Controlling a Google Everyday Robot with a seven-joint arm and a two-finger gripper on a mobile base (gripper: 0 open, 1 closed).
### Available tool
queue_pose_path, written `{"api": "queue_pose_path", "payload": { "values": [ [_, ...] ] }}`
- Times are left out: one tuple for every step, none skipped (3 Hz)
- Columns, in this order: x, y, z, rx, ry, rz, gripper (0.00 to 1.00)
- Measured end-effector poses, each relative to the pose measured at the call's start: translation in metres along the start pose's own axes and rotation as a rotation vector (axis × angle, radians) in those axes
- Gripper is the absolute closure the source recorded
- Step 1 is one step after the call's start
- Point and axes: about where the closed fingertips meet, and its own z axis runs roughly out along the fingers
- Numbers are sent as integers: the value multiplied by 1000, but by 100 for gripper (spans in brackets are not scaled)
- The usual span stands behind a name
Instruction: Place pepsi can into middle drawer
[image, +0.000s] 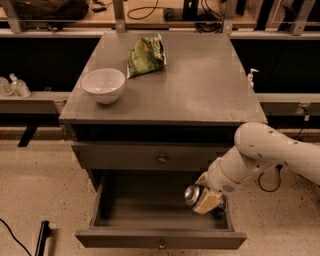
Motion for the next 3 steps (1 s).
{"api": "queue_pose_path", "payload": {
  "values": [
    [11, -17, 9, 116, -24, -2, 100],
    [20, -24, 15, 142, 33, 8, 100],
    [11, -26, 20, 132, 35, 39, 100]
  ]
}}
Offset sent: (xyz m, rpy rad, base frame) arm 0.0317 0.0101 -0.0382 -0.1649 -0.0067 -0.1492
